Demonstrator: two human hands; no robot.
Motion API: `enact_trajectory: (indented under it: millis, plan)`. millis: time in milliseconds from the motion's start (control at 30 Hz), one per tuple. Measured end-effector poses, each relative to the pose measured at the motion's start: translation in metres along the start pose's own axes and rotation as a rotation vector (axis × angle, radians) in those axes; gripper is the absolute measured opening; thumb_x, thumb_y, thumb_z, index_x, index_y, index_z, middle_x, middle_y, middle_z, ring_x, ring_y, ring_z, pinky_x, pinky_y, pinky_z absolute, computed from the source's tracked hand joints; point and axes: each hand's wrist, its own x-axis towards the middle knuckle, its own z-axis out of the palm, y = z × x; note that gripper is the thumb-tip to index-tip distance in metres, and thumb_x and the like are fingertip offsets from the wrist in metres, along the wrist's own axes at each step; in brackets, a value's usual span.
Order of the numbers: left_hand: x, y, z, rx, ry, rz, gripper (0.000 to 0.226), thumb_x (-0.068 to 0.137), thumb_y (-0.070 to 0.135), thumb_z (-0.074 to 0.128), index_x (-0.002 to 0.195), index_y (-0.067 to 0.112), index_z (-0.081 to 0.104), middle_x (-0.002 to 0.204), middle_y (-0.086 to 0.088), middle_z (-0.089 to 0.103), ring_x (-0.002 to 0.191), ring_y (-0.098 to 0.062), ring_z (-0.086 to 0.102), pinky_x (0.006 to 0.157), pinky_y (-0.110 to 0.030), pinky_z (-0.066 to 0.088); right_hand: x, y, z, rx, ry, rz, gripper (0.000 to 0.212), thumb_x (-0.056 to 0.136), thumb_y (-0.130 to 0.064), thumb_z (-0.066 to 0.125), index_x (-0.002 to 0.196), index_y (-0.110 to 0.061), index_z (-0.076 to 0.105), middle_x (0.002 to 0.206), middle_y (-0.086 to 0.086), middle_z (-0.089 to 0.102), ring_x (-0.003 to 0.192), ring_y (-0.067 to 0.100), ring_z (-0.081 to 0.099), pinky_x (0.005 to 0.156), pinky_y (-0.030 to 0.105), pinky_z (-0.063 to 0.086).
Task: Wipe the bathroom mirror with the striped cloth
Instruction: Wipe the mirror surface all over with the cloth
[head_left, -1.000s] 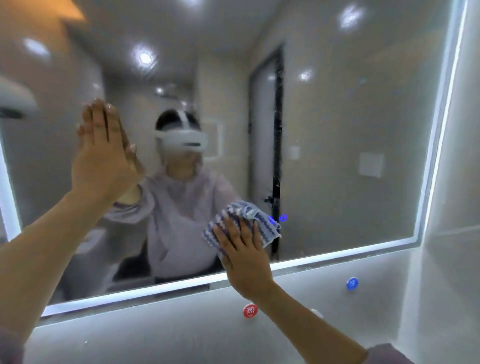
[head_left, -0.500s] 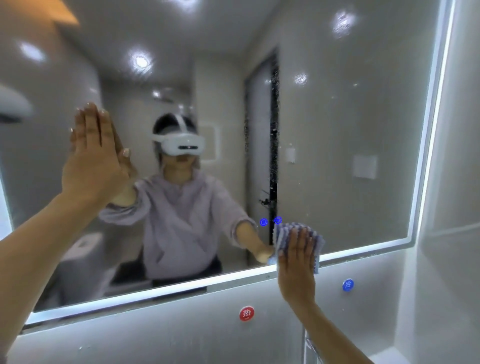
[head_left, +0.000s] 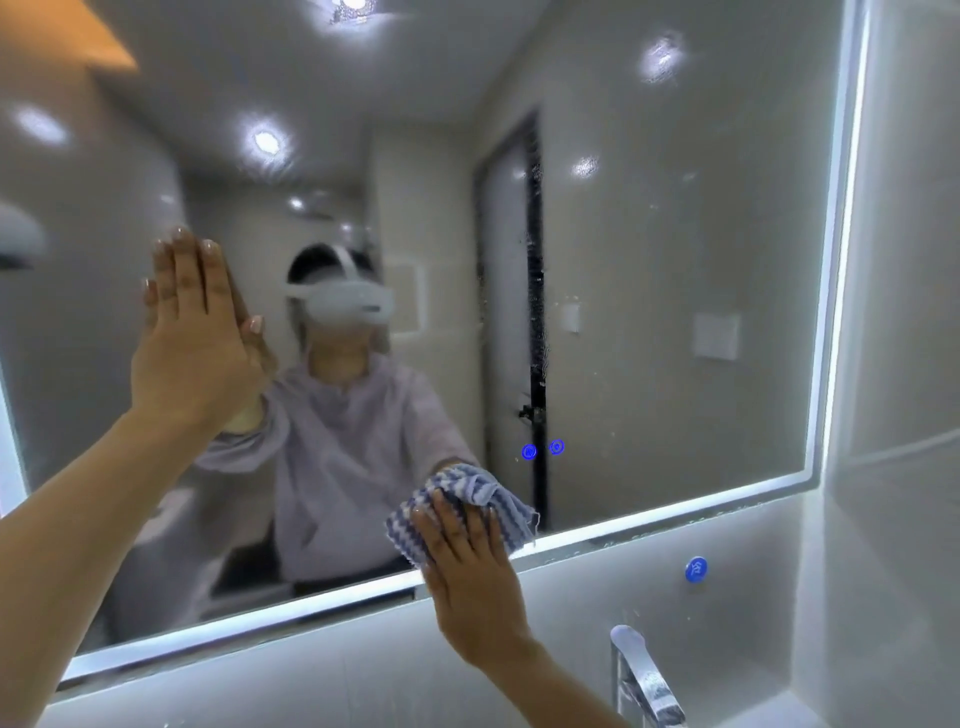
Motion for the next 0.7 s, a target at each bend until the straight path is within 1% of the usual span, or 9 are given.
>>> enact_trajectory:
  millis: [67, 133, 200, 267, 333, 433, 533, 600, 700]
  plan:
    - [0.001, 0.000, 0.001, 0.003, 0.016, 0.010, 0.064, 0.094, 0.028, 0.022, 0.147, -0.002, 0.001, 0.156, -0.022, -0.006, 0.144, -0.033, -0.011, 0.113, -0.033, -0.015, -0.001, 0.019, -0.001, -0.038, -0.004, 0.066, 0.058, 0.097, -0.029, 0.030, 0.153, -0.022, 0.016, 0.161, 0.000, 0.013, 0.147, 0.025, 0.013, 0.117, 0.046, 0.013]
    - [0.000, 0.003, -0.001, -0.002, 0.012, 0.003, 0.067, 0.090, 0.028, 0.022, 0.146, -0.005, 0.005, 0.155, -0.026, -0.002, 0.143, -0.038, -0.006, 0.115, -0.043, -0.005, -0.003, 0.044, -0.001, -0.102, 0.014, 0.181, 0.054, 0.099, -0.023, 0.027, 0.150, -0.007, 0.024, 0.159, 0.013, 0.015, 0.146, 0.037, 0.009, 0.118, 0.052, 0.012]
    - [0.001, 0.006, -0.004, -0.010, -0.010, 0.003, 0.068, 0.090, 0.027, 0.025, 0.145, -0.007, 0.006, 0.154, -0.028, -0.001, 0.143, -0.041, -0.003, 0.115, -0.048, 0.000, -0.007, 0.065, -0.002, -0.113, 0.031, 0.354, 0.051, 0.099, -0.019, 0.026, 0.144, 0.004, 0.031, 0.154, 0.025, 0.021, 0.143, 0.046, 0.016, 0.117, 0.055, 0.012]
    - [0.000, 0.007, -0.007, -0.015, -0.006, 0.003, 0.066, 0.091, 0.026, 0.025, 0.145, -0.009, 0.007, 0.153, -0.030, 0.000, 0.143, -0.042, -0.002, 0.114, -0.050, 0.002, -0.009, 0.075, -0.003, -0.078, 0.023, 0.518, 0.052, 0.101, -0.019, 0.019, 0.141, 0.010, 0.034, 0.150, 0.031, 0.025, 0.139, 0.050, 0.024, 0.115, 0.056, 0.012]
    - [-0.001, 0.008, -0.007, -0.022, -0.012, -0.003, 0.066, 0.091, 0.026, 0.024, 0.145, -0.009, 0.008, 0.153, -0.030, 0.001, 0.143, -0.042, -0.001, 0.114, -0.050, 0.002, -0.007, 0.071, -0.003, -0.069, 0.012, 0.565, 0.052, 0.098, -0.015, 0.020, 0.141, 0.010, 0.033, 0.151, 0.032, 0.021, 0.139, 0.052, 0.021, 0.114, 0.059, 0.011]
    - [-0.002, 0.010, -0.007, -0.034, -0.020, 0.005, 0.062, 0.096, 0.018, 0.032, 0.145, -0.008, 0.004, 0.154, -0.028, -0.003, 0.143, -0.040, -0.005, 0.116, -0.049, 0.000, -0.001, 0.036, -0.001, -0.022, 0.040, 0.337, 0.051, 0.099, -0.016, 0.019, 0.148, -0.007, 0.029, 0.156, 0.025, 0.017, 0.143, 0.047, 0.011, 0.116, 0.058, 0.007]
    - [-0.001, 0.006, -0.003, -0.051, -0.014, 0.002, 0.063, 0.096, 0.018, 0.032, 0.146, -0.007, 0.003, 0.154, -0.027, -0.004, 0.143, -0.040, -0.005, 0.115, -0.048, -0.001, -0.002, 0.000, -0.009, 0.087, 0.035, 0.076, 0.061, 0.097, -0.030, 0.034, 0.153, -0.025, 0.013, 0.161, 0.000, 0.011, 0.148, 0.026, 0.005, 0.117, 0.044, 0.007]
    - [-0.002, 0.002, -0.002, -0.059, 0.004, 0.020, 0.063, 0.094, 0.022, 0.028, 0.146, -0.007, 0.005, 0.154, -0.028, -0.002, 0.143, -0.041, -0.003, 0.114, -0.048, 0.000, -0.002, 0.001, -0.011, 0.055, -0.003, 0.023, 0.061, 0.096, -0.032, 0.035, 0.153, -0.027, 0.014, 0.161, -0.004, 0.013, 0.148, 0.022, 0.013, 0.115, 0.045, 0.013]
    - [0.000, 0.000, 0.001, -0.074, -0.005, 0.001, 0.070, 0.088, 0.031, 0.023, 0.146, -0.004, 0.005, 0.155, -0.026, -0.002, 0.143, -0.039, -0.004, 0.114, -0.044, -0.004, -0.001, 0.025, -0.013, -0.031, -0.046, -0.032, 0.058, 0.097, -0.026, 0.027, 0.153, -0.023, 0.014, 0.160, -0.002, 0.017, 0.147, 0.027, 0.017, 0.113, 0.048, 0.019]
